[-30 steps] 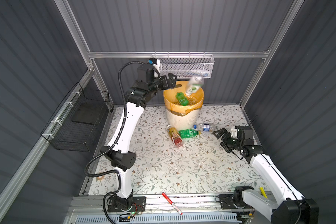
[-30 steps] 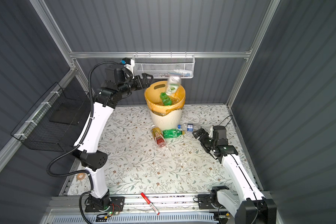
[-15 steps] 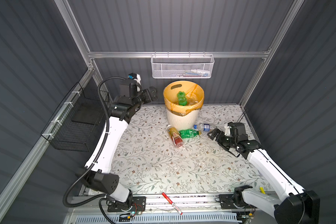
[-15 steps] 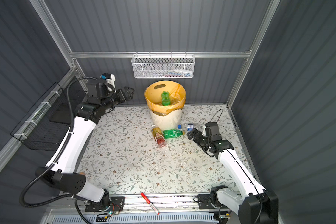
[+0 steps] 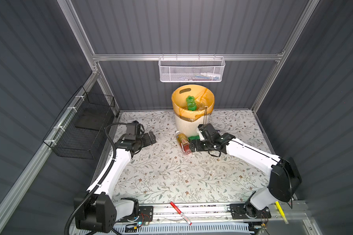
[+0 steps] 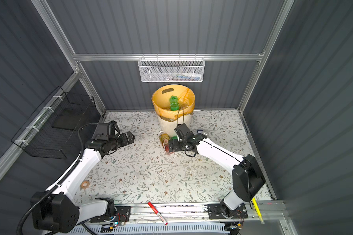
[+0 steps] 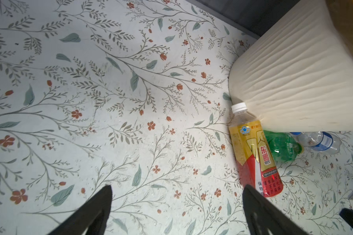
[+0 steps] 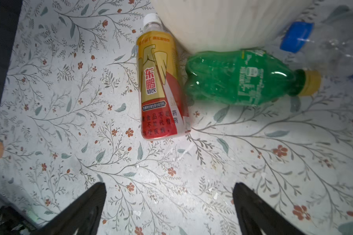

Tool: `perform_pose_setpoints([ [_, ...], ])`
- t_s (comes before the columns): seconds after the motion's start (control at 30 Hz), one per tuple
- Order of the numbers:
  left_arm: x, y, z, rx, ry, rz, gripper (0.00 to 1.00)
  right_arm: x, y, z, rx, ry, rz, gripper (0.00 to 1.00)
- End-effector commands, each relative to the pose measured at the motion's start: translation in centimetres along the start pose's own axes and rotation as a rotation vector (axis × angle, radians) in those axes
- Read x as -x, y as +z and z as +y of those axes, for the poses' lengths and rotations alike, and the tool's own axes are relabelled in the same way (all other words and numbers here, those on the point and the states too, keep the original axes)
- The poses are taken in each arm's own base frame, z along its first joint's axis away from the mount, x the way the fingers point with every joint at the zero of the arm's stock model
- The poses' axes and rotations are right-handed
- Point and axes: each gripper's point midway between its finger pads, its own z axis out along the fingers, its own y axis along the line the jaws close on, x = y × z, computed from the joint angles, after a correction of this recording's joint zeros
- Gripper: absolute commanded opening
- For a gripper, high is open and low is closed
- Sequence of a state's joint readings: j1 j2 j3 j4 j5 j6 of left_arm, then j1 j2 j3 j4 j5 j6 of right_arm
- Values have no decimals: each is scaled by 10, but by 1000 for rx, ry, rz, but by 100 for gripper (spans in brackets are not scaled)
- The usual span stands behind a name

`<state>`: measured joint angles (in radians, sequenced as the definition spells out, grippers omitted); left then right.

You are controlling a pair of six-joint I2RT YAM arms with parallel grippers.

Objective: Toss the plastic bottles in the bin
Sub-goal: 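Close the right gripper around the yellow-red drink bottle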

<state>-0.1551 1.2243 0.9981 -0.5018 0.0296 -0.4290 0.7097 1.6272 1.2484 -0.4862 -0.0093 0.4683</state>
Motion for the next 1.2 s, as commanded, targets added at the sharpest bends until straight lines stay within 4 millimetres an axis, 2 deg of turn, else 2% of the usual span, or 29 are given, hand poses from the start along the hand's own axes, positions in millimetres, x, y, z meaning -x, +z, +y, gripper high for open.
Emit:
perform_pose_setpoints([
  [0.0,-3,0,4,-24,-7,-12,100,16,13,6,-59,-106,-35,98],
  [0.17,-20,9,11,-29,-25,34,100,23,46,14,-89,-157,-8,95],
  [0.4,-24,15,19,-17,-33,50,100,25,78,19,-108,-199,13,91],
  [0.67,-32,22,24,-15,-46,71,100,30,100,21,-131,-220,-9,82],
  [0.9,-33,24,26,-13,-54,72,100,19,117,25,-139,-235,18,78],
  [0.97,-35,24,26,-13,-54,76,100,14,122,23,-139,-230,30,74],
  [1.17,-36,25,25,-19,-59,79,100,9,120,21,-133,-193,14,68],
])
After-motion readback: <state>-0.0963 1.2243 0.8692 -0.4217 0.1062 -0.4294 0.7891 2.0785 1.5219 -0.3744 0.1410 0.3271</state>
